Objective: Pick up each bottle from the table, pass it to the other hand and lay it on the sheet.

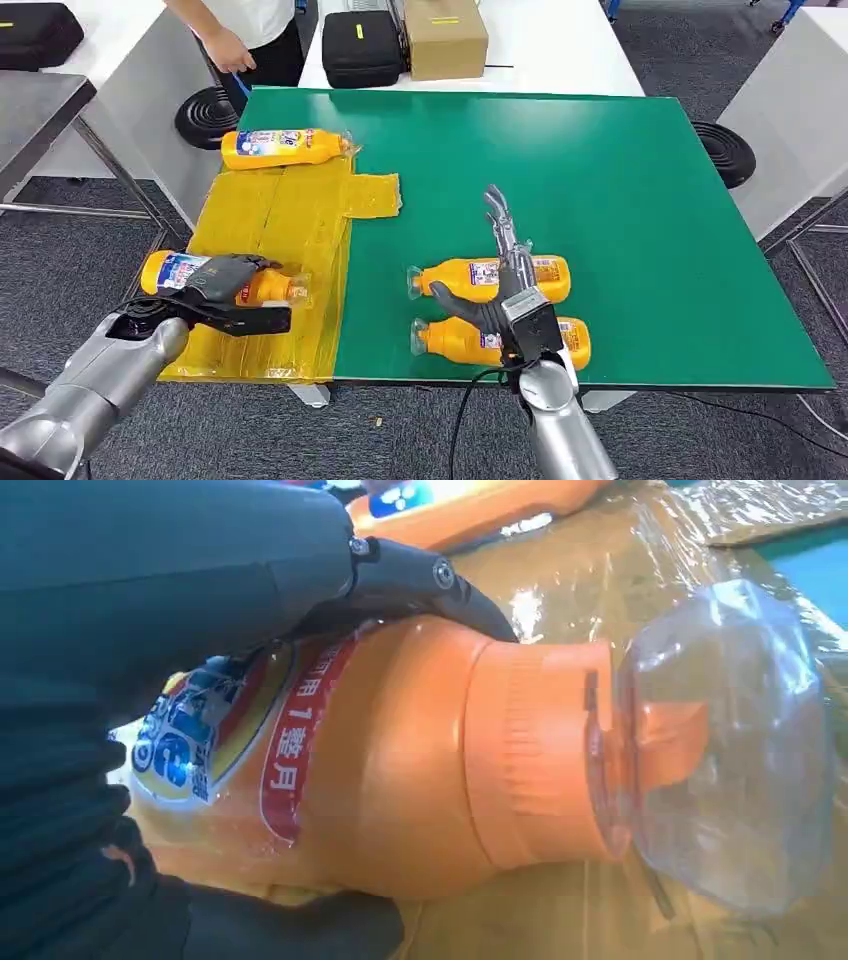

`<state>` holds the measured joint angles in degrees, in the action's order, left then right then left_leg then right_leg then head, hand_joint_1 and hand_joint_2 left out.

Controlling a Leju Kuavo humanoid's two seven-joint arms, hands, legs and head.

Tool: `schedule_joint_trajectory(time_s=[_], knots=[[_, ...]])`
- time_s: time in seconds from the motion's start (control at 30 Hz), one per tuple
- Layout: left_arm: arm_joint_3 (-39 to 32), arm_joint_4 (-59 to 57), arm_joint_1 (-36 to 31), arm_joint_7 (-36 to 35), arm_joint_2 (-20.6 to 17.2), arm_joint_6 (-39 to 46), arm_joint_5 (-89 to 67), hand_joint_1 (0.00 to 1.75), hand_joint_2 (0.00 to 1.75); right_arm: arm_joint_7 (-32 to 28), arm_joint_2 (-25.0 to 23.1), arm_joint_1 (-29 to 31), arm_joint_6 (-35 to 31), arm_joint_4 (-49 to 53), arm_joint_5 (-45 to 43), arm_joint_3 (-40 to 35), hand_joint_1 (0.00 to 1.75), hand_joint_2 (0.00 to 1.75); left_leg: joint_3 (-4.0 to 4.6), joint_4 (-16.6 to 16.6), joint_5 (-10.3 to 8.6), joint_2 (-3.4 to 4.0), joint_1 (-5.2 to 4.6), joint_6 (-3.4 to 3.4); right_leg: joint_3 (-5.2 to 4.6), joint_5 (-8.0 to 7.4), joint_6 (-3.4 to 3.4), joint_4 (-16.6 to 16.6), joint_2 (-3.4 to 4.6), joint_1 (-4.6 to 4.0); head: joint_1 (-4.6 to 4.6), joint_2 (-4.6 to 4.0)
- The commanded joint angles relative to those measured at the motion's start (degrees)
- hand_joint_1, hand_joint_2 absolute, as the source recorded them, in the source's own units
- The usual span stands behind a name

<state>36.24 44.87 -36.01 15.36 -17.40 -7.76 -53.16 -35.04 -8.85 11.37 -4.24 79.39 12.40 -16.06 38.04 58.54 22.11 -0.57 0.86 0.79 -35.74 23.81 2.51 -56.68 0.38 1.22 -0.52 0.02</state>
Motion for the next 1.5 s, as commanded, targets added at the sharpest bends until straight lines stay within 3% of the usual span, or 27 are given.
schedule_joint_trajectory(time_s=[0.03, 0.13, 0.23, 0.67, 0.87, 0.9, 0.93, 1.1, 1.3, 1.5], knots=[[5.2, 6.6, 0.9, 0.5, -4.3, -4.0, 3.0, 1.75, 1.75, -1.1, -0.1, 2.7, -1.0, -7.6, -0.8, 1.6, 0.0, 1.75, -0.21, -0.1, 0.08, 0.17, 0.0, 0.0, 0.18, 0.02, -0.08, 0.1, 0.12, -0.02, 0.0, 0.0], [6.6, 7.2, -1.8, 0.4, -4.3, -6.7, 4.1, 1.75, 1.75, -0.5, -0.4, 3.6, -0.8, -7.4, -1.2, 1.7, 0.0, 1.75, -0.15, 0.0, 0.05, 0.03, 0.02, 0.0, 0.12, 0.05, -0.09, 0.0, -0.04, -0.04, 0.0, 0.0], [7.2, 11.6, -0.8, -0.6, -6.4, -8.2, 6.3, 1.75, 1.75, 0.0, -0.3, 3.3, -0.7, -6.6, -1.5, 1.5, 0.0, 1.75, -0.08, 0.0, 0.06, 0.06, 0.05, 0.0, 0.08, 0.03, -0.09, 0.0, 0.0, -0.06, 0.0, 0.0], [9.2, 14.2, -0.8, -1.2, -7.6, -8.8, 9.5, 1.75, 1.75, 0.2, -0.4, 2.5, -0.7, -6.1, -1.6, 2.0, 0.0, 1.75, -0.21, 0.0, 0.14, 0.1, 0.03, 0.01, 0.22, 0.11, -0.14, 0.0, 0.0, -0.07, -0.02, 0.0], [12.7, 12.0, -3.0, -1.1, -5.1, -8.1, 11.2, 1.75, 1.75, 0.4, -1.0, 0.1, -1.1, -3.7, -1.5, 3.4, 0.0, 1.75, -0.15, 0.0, 0.09, -0.12, 0.03, 0.01, 0.21, 0.14, -0.12, 0.0, -0.21, -0.06, 0.0, 0.0], [13.0, 11.6, -3.3, -0.9, -4.7, -8.2, 11.6, 1.61, 1.75, 0.5, -1.0, -0.1, -1.1, -3.5, -1.4, 3.5, 0.0, 1.75, -0.06, 0.0, 0.06, -0.05, 0.02, 0.01, 0.08, 0.09, -0.09, 0.0, -0.13, -0.04, 0.0, 0.0], [13.9, 10.8, -3.9, -0.9, -4.1, -7.9, 11.6, 1.59, 1.75, 0.5, -1.0, -0.5, -1.1, -3.1, -1.4, 3.7, 0.0, 1.75, -0.14, 0.0, 0.1, -0.13, 0.04, 0.01, 0.2, 0.15, -0.13, 0.0, -0.22, -0.06, 0.0, 0.0], [16.1, 7.4, -4.4, -0.3, -1.9, -6.9, 12.3, 1.75, 1.75, 0.9, -0.8, -1.5, -0.9, -1.9, -1.3, 4.6, 0.0, 1.75, -0.08, 0.0, 0.04, -0.19, 0.01, 0.02, 0.1, 0.12, -0.1, 0.1, -0.28, -0.04, 0.0, 0.0], [16.5, 1.2, -0.6, -0.6, 1.1, 1.0, 9.1, 1.75, 1.75, 0.7, -0.7, -1.4, -0.2, -3.9, -1.2, 4.5, 0.0, 1.75, -0.19, -0.1, 0.06, -0.02, -0.05, 0.02, 0.15, 0.08, -0.08, 0.1, -0.1, 0.03, 0.0, 0.0], [16.1, -1.4, -0.8, -0.2, 2.4, 1.4, 8.9, 1.75, 1.75, 0.4, -0.9, 0.0, 0.0, -5.8, -1.5, 4.4, 0.0, 1.75, -0.21, -0.1, 0.09, 0.06, -0.02, 0.02, 0.18, 0.08, -0.1, 0.1, -0.03, -0.01, -0.02, 0.0]])
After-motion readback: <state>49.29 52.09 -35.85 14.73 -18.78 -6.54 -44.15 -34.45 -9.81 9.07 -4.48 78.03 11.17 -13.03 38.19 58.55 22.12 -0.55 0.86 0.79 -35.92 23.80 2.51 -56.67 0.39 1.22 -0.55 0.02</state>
